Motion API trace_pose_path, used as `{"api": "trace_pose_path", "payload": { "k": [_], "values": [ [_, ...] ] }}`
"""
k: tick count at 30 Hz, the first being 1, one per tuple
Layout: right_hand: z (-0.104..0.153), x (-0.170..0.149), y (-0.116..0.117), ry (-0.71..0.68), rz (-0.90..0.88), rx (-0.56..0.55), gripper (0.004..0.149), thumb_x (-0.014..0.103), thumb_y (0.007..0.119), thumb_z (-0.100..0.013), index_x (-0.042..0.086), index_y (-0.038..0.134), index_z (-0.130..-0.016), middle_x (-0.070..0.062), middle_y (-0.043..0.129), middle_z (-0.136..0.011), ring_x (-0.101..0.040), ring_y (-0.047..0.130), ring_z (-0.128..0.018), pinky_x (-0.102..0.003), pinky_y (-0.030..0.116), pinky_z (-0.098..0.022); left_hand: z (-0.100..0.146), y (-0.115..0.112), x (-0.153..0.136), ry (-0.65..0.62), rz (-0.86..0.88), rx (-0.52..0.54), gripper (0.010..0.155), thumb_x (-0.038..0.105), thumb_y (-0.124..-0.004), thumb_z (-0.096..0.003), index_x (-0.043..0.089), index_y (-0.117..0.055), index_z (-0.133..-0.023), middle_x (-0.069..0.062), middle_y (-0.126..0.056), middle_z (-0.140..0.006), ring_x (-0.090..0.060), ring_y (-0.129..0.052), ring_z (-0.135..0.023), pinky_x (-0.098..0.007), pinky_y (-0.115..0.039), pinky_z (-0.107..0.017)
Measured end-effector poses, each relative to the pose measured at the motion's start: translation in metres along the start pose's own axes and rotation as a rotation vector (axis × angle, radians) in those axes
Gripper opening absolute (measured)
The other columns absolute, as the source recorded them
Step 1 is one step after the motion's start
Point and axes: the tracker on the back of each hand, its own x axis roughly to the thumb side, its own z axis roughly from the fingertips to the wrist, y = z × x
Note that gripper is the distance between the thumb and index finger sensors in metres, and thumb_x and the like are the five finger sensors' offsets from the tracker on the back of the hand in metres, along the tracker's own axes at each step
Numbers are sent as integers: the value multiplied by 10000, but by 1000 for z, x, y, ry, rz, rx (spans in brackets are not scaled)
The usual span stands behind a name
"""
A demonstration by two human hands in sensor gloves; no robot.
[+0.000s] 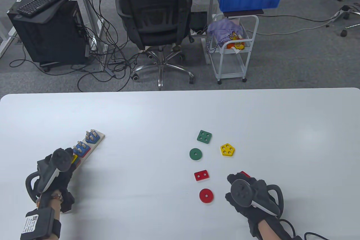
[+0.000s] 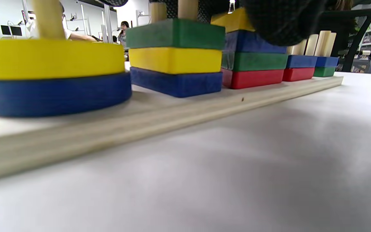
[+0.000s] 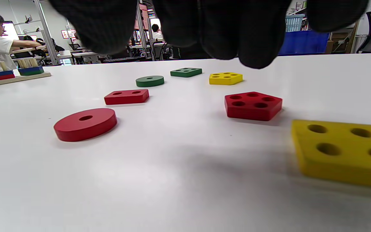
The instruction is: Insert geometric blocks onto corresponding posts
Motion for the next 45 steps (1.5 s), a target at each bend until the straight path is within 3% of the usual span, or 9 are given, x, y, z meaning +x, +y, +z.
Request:
{"api": "trace_pose_path", "payload": {
  "k": [5,14,23,28,32,38,45],
  "values": [
    [0,1,1,-2,3,2,643,479,748,-467,144,623,-1002,-218,697,-1024,-477,789,-862,-736,611,-590,10,9,12,-67,85,28,695,526,-772,-475,408,-479,-1094,75,-421,-1241,-247,-497,-1173,-593,-430,-840],
    [-5,5,7,-4,18,20,637,471,750,-470,144,623,-1001,-211,698,-1024,-476,788,-863,-734,613,-590,52,16,74,-367,120,19,606,541,-696,-500,412,-543,-1072,88,-499,-1225,-236,-552,-1158,-584,-467,-831],
    [-57,52,9,-112,161,71,573,413,758,-476,169,644,-981,-165,743,-1003,-453,824,-843,-716,636,-584,83,11,112,-546,104,-41,604,543,-693,-499,409,-555,-1071,86,-520,-1220,-238,-570,-1153,-582,-481,-826],
    [-96,80,21,-140,252,158,551,367,803,-457,192,660,-960,-138,769,-985,-431,852,-821,-673,678,-569,93,4,126,-604,68,-77,599,538,-691,-500,407,-560,-1070,83,-528,-1219,-238,-577,-1150,-581,-485,-825],
    [-113,93,32,-149,371,213,557,371,843,-432,205,687,-940,-125,805,-958,-403,872,-806,-658,688,-570,96,2,129,-618,39,-85,597,537,-686,-501,406,-562,-1070,85,-530,-1219,-239,-579,-1150,-581,-483,-826],
    [-122,104,38,-203,480,176,535,355,872,-383,182,740,-871,-122,870,-841,-362,935,-675,-617,728,-546,94,-5,131,-620,20,-117,592,538,-681,-502,408,-565,-1068,85,-538,-1216,-240,-588,-1146,-580,-489,-824],
    [-124,105,39,-249,517,158,557,438,862,-380,139,760,-839,-124,903,-771,-342,953,-565,-603,759,-493,95,-7,132,-625,17,-130,592,539,-678,-503,405,-567,-1069,83,-544,-1215,-240,-593,-1144,-581,-492,-821]
  ]
}}
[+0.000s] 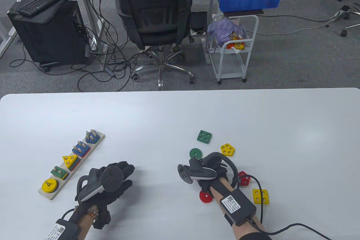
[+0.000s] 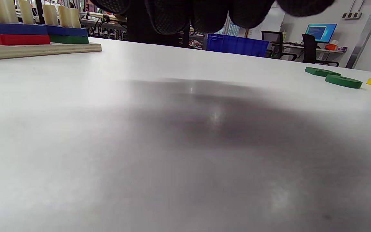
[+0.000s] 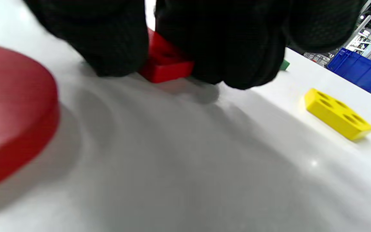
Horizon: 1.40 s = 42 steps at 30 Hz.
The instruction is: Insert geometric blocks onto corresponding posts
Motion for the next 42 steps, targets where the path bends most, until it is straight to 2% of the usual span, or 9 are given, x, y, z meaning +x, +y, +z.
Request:
{"api": "trace_pose_path", "payload": {
  "k": [7,12,15,19,24,28,33,39,42],
  "values": [
    [13,-6,-16,-12,-101,-135,593,475,859,-363,121,770,-830,-120,917,-747,-328,966,-532,-589,780,-465,-1,-3,7,-76,247,-101,602,552,-668,-504,392,-565,-1075,63,-565,-1209,-253,-637,-1122,-573,-524,-808],
    [41,8,-62,-129,-293,-368,609,484,859,-360,124,759,-841,-119,904,-763,-326,963,-549,-590,782,-469,1,-1,25,-178,637,-186,625,558,-657,-512,366,-533,-1093,42,-588,-1200,-258,-678,-1096,-566,-547,-796],
    [57,23,-84,-230,-367,-513,612,490,860,-360,127,755,-841,-114,904,-764,-316,967,-547,-580,791,-463,3,-6,38,-244,898,-324,679,575,-656,-514,332,-467,-1119,17,-579,-1206,-272,-677,-1093,-566,-548,-793],
    [72,41,-97,-304,-467,-665,612,494,857,-364,132,749,-845,-111,900,-768,-313,966,-554,-578,794,-461,6,-12,48,-290,1239,-482,762,610,-663,-515,269,-395,-1142,-48,-544,-1215,-302,-686,-1082,-572,-549,-787],
    [79,48,-103,-301,-495,-744,610,491,856,-369,134,743,-850,-112,893,-776,-315,962,-563,-578,794,-465,8,-14,53,-354,1391,-521,757,575,-670,-535,189,-393,-1125,-42,-626,-1170,-248,-787,-1029,-534,-587,-785],
    [79,44,-101,-291,-545,-718,629,487,843,-392,151,701,-905,-116,845,-858,-341,935,-669,-605,770,-501,9,-11,50,-291,1412,-429,754,551,-712,-519,214,-408,-1121,-15,-659,-1140,-223,-801,-1000,-522,-594,-781],
    [84,26,-87,-232,-515,-632,706,526,809,-406,149,633,-976,-153,768,-960,-395,879,-776,-659,718,-544,9,3,27,-173,1201,-200,740,562,-723,-505,234,-451,-1110,-30,-655,-1123,-249,-783,-993,-539,-586,-774],
    [105,-24,-42,-63,-468,-531,679,519,794,-419,162,640,-976,-174,731,-996,-423,844,-819,-688,685,-563,15,26,-21,134,991,108,763,585,-782,-467,203,-518,-1073,-55,-733,-1053,-270,-857,-914,-532,-638,-740],
    [116,-46,-17,16,-455,-462,651,508,784,-428,171,654,-969,-187,697,-1020,-439,816,-844,-703,663,-574,20,41,-48,186,874,172,751,596,-779,-461,218,-548,-1068,-43,-741,-1050,-259,-856,-915,-534,-637,-740]
  ]
}}
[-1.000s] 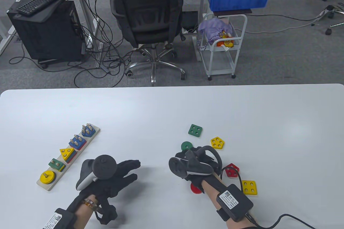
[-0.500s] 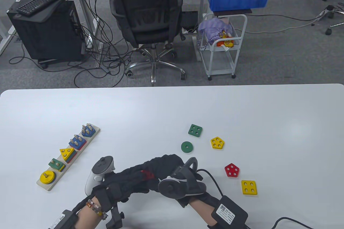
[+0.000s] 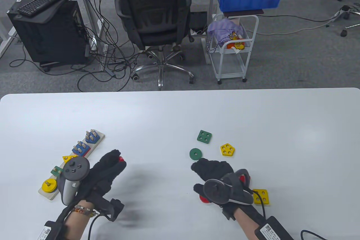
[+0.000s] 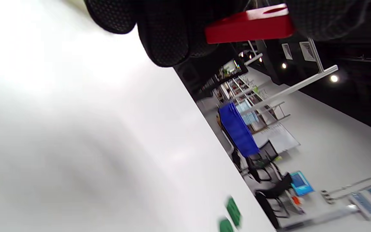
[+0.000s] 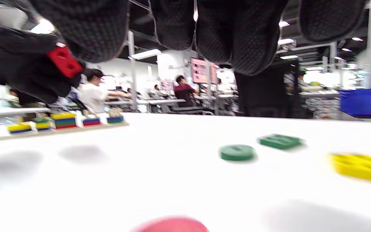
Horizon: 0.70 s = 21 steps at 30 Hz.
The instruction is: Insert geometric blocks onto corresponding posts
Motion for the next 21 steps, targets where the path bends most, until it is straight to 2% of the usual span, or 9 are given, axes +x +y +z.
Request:
{"api": "trace_pose_path", "payload": {
  "k": [2,5,10,16,21],
  "values": [
    [11,-18,1,53,54,10,643,505,780,-432,177,654,-971,-189,681,-1034,-441,804,-858,-710,652,-581,0,16,-5,24,-20,31,743,585,-781,-467,220,-553,-1074,-48,-731,-1059,-267,-844,-924,-542,-625,-744],
    [21,-46,-1,161,89,51,644,502,781,-432,178,654,-974,-189,677,-1038,-447,800,-864,-719,638,-589,1,42,-16,70,-111,156,734,571,-786,-471,234,-554,-1080,-48,-703,-1076,-273,-816,-947,-553,-604,-753],
    [25,-66,-6,261,30,63,636,490,774,-440,167,658,-976,-203,671,-1040,-462,791,-866,-732,624,-588,4,71,-40,196,-435,318,731,556,-806,-462,266,-551,-1082,-18,-674,-1101,-261,-778,-991,-565,-579,-770],
    [25,-64,-4,269,71,91,593,472,740,-463,172,671,-969,-205,679,-1036,-462,803,-853,-713,642,-580,4,82,-67,369,-708,413,729,564,-818,-447,318,-548,-1078,35,-661,-1113,-302,-764,-1018,-576,-569,-780],
    [23,-61,-1,265,106,122,583,468,728,-466,175,673,-967,-202,680,-1036,-462,804,-852,-711,643,-579,-1,80,-84,444,-827,403,721,553,-822,-444,362,-535,-1077,76,-635,-1132,-299,-734,-1053,-583,-558,-788]
  ]
}}
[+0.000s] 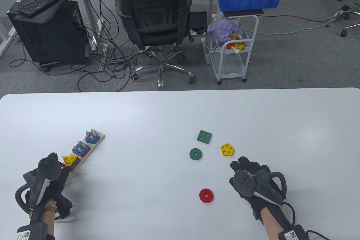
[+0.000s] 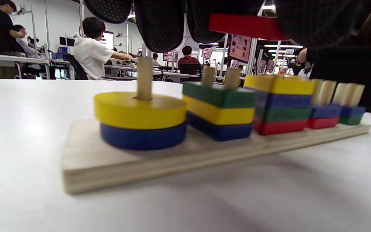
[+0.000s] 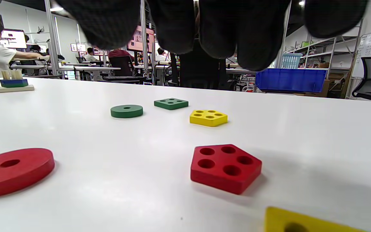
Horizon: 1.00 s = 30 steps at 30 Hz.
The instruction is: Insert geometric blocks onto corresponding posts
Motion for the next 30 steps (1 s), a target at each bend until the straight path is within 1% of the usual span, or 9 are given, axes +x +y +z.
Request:
{"api": "trace_pose_path", "payload": {
  "k": [6,9,12,14,17,20,23,28,30],
  "values": [
    [-1,1,3,-6,-15,37,575,464,722,-471,172,677,-965,-204,681,-1034,-460,806,-850,-704,652,-573,-5,-9,-1,17,-53,-26,705,540,-809,-455,386,-517,-1078,96,-590,-1151,-261,-701,-1082,-585,-532,-803],
    [-2,1,5,-6,-15,49,575,463,720,-472,171,677,-965,-205,682,-1033,-459,809,-847,-702,654,-573,-7,-14,-2,29,-61,-42,681,540,-799,-461,382,-541,-1072,79,-587,-1153,-254,-692,-1087,-586,-527,-805],
    [-2,2,6,-9,-12,55,573,463,719,-472,172,677,-964,-206,682,-1033,-460,807,-849,-703,654,-574,-8,-18,-2,31,-77,-66,702,547,-790,-461,379,-515,-1085,70,-559,-1176,-259,-675,-1100,-589,-521,-806],
    [-2,3,6,-12,-15,57,573,463,718,-474,172,675,-966,-205,682,-1033,-460,806,-850,-703,655,-573,-6,-17,0,18,-84,-70,731,562,-788,-456,371,-490,-1096,50,-485,-1216,-273,-618,-1130,-600,-499,-811],
    [-2,6,7,-25,-18,61,577,463,723,-471,170,674,-966,-205,683,-1032,-457,809,-848,-702,656,-571,0,-11,11,-31,-58,-33,728,571,-781,-457,375,-491,-1096,42,-442,-1232,-281,-567,-1149,-605,-482,-814],
    [-2,13,8,-44,-4,70,584,465,725,-471,169,666,-971,-203,684,-1031,-457,809,-848,-698,659,-571,12,-4,33,-124,-41,-4,708,577,-761,-467,376,-501,-1093,41,-444,-1233,-283,-550,-1153,-603,-479,-815],
    [-1,22,11,-72,9,84,589,467,725,-470,169,658,-974,-198,691,-1028,-455,811,-848,-695,662,-570,28,1,60,-253,-24,2,686,582,-739,-474,382,-511,-1089,44,-464,-1229,-276,-571,-1147,-600,-488,-813],
    [0,40,16,-130,16,113,612,471,734,-467,164,634,-987,-187,696,-1025,-448,810,-851,-690,665,-571,61,-4,103,-485,12,-65,665,582,-724,-480,379,-531,-1084,45,-504,-1219,-272,-602,-1135,-594,-508,-806],
    [1,52,21,-173,25,139,622,476,738,-465,165,626,-991,-176,696,-1027,-449,806,-854,-689,666,-571,78,-8,121,-582,12,-101,660,582,-719,-480,384,-533,-1081,48,-508,-1218,-270,-608,-1133,-593,-511,-806]
  ]
}}
